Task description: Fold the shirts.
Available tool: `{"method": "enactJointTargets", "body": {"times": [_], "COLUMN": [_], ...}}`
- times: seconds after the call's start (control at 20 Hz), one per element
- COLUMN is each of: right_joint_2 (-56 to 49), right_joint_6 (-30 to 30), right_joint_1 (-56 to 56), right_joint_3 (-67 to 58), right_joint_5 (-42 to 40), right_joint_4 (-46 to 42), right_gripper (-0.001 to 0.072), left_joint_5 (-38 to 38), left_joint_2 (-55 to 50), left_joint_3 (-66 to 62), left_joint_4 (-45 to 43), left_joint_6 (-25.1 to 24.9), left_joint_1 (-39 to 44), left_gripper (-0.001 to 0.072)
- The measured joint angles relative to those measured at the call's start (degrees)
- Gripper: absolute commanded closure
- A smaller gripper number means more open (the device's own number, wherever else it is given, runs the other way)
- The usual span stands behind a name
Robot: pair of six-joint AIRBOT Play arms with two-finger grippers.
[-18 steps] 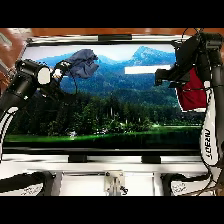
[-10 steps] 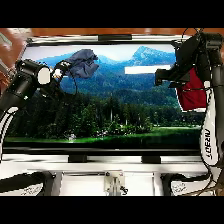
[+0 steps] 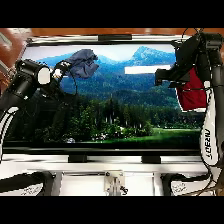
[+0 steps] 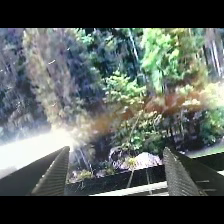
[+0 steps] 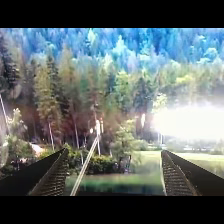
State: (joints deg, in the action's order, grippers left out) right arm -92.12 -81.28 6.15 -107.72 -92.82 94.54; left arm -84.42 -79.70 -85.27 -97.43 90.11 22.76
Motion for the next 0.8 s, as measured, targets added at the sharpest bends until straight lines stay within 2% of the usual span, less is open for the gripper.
{"method": "enactJointTargets", "body": {"times": [0.5, 0.8], "right_joint_2": [0.0, -0.04], "right_joint_6": [0.0, -2.58], "right_joint_1": [0.0, 0.0], "right_joint_3": [0.0, 0.0], "right_joint_5": [5.18, 7.04], "right_joint_4": [0.0, 2.71], "right_gripper": [0.0032, 0.0032], "left_joint_5": [8.37, 26.43], "left_joint_2": [-7.17, -16.13], "left_joint_3": [0.0, -7.39], "left_joint_4": [7.8, 9.51], "left_joint_6": [0.79, 7.85], "left_joint_1": [0.04, -5.03], "left_gripper": [0.0005, 0.0006]}}
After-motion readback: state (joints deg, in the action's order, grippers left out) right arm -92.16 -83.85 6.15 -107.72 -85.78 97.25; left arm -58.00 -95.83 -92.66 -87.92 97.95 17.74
